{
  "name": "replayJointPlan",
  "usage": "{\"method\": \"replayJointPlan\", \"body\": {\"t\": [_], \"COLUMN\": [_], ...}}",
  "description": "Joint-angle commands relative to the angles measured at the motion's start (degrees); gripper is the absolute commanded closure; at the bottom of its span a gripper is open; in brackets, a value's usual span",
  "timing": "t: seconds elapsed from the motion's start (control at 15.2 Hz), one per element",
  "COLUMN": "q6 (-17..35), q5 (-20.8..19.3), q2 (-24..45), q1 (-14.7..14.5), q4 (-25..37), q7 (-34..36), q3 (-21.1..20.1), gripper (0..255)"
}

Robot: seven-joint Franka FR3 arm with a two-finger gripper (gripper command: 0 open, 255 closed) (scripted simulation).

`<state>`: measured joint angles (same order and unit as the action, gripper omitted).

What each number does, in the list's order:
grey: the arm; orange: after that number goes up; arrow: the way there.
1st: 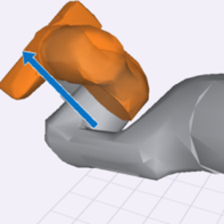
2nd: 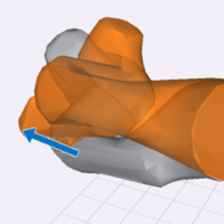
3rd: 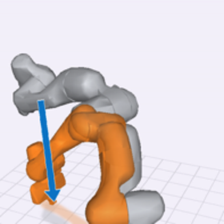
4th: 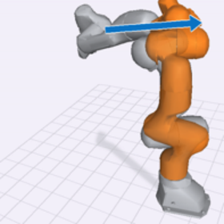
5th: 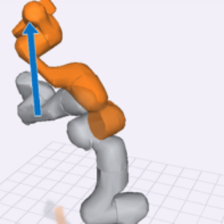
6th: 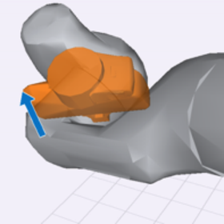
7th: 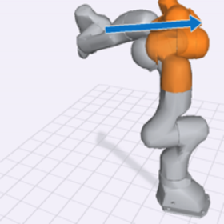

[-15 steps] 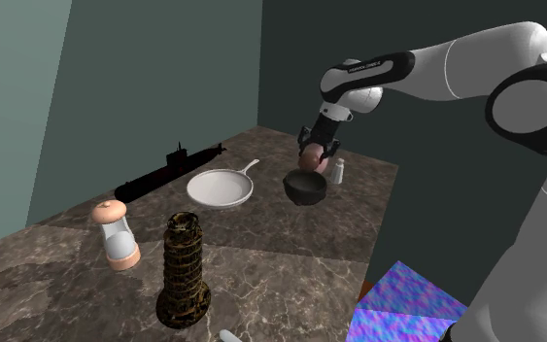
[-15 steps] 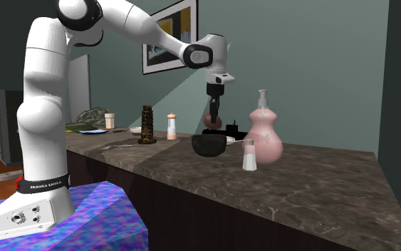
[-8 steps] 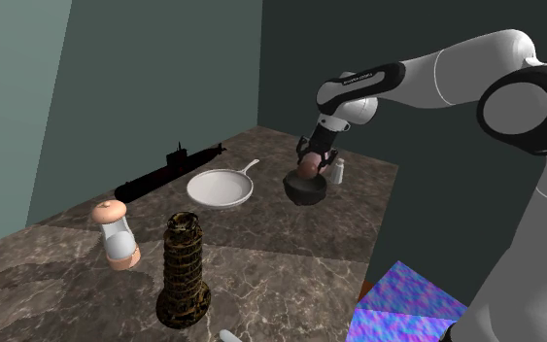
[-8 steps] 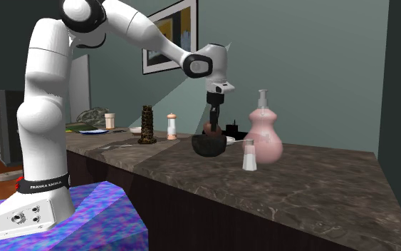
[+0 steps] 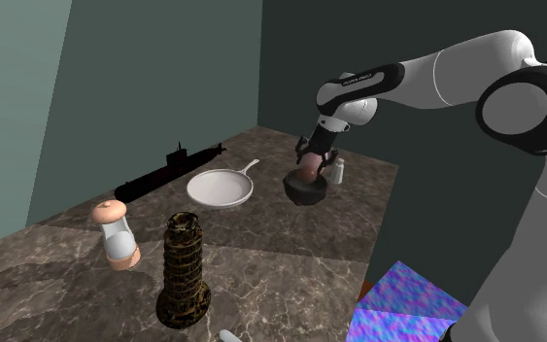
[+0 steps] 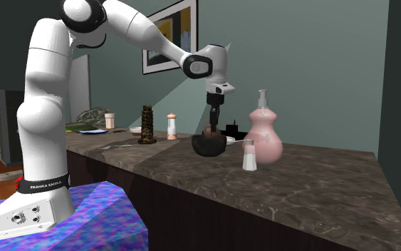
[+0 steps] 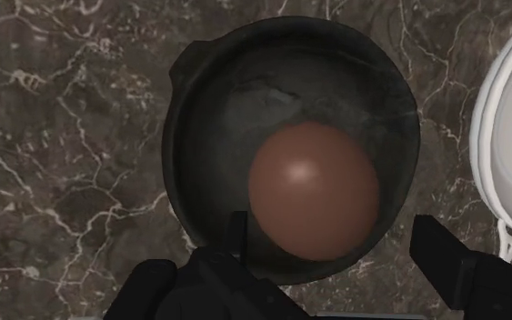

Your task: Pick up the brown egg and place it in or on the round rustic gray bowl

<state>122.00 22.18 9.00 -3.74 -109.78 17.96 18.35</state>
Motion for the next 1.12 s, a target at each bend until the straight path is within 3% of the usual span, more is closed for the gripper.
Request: {"method": "replayJointPlan", "body": {"t": [0.0, 0.26, 0.53, 1.06], "q6": [0.0, 0.0, -6.1, -6.1], "q5": [0.0, 0.0, -2.1, -2.1], "q2": [0.0, 0.0, -2.9, -2.9], "q1": [0.0, 0.0, 0.6, 0.6], "q4": [0.0, 0.0, 3.4, 3.4], "q7": [0.0, 0.0, 1.3, 1.3], "q3": [0.0, 0.0, 0.9, 0.9], "gripper": [0, 0, 0, 0]}}
